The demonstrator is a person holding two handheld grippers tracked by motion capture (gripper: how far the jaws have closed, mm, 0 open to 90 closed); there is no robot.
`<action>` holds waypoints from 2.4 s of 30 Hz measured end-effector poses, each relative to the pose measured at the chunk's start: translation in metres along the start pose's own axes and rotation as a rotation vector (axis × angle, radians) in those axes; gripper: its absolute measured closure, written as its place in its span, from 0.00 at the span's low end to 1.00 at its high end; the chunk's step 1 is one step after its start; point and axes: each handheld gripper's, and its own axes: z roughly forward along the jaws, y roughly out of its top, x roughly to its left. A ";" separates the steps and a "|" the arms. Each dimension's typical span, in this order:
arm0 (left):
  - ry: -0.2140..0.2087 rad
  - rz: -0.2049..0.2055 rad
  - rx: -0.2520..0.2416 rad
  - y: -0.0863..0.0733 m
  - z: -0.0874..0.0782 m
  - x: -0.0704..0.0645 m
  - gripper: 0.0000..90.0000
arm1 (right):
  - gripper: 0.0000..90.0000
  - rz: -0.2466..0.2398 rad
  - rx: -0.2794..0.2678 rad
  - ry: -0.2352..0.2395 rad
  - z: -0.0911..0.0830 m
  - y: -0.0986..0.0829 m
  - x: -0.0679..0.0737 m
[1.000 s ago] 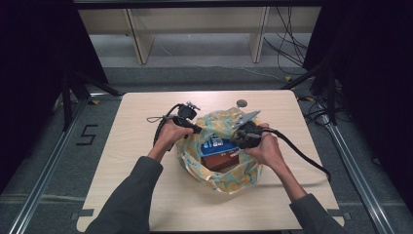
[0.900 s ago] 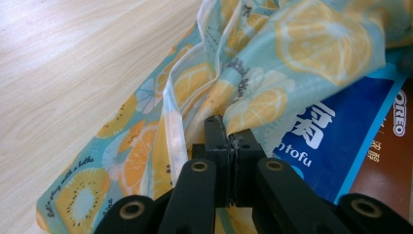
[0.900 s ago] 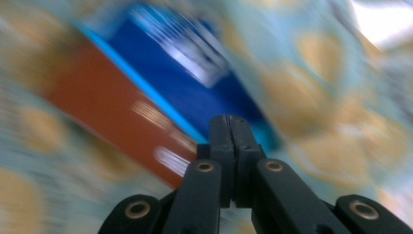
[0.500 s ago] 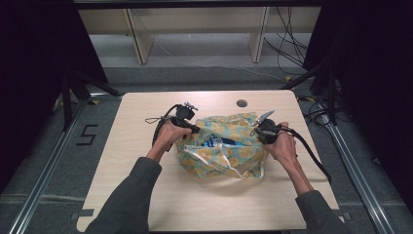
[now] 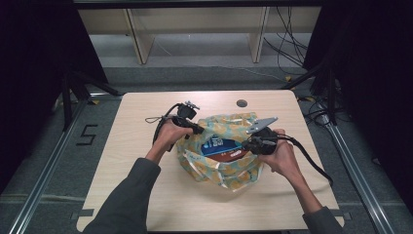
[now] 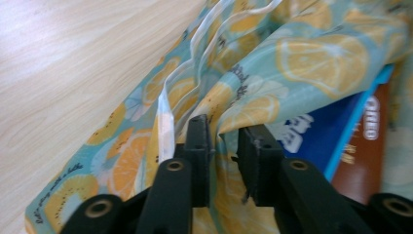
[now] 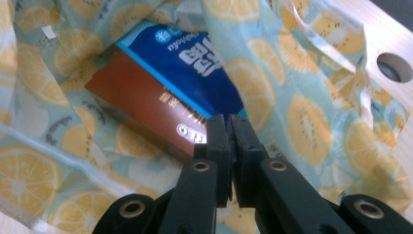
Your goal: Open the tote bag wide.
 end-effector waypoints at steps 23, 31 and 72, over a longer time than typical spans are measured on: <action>-0.011 -0.005 -0.173 -0.034 -0.072 -0.044 0.41 | 0.51 0.204 -0.141 -0.030 -0.040 -0.039 -0.015; -0.007 -0.012 -0.216 -0.064 -0.091 -0.054 0.35 | 0.47 0.230 -0.151 -0.046 -0.045 -0.062 -0.018; 0.020 -0.060 -0.294 -0.184 -0.086 -0.080 0.26 | 0.38 0.275 -0.125 -0.021 -0.048 -0.116 0.005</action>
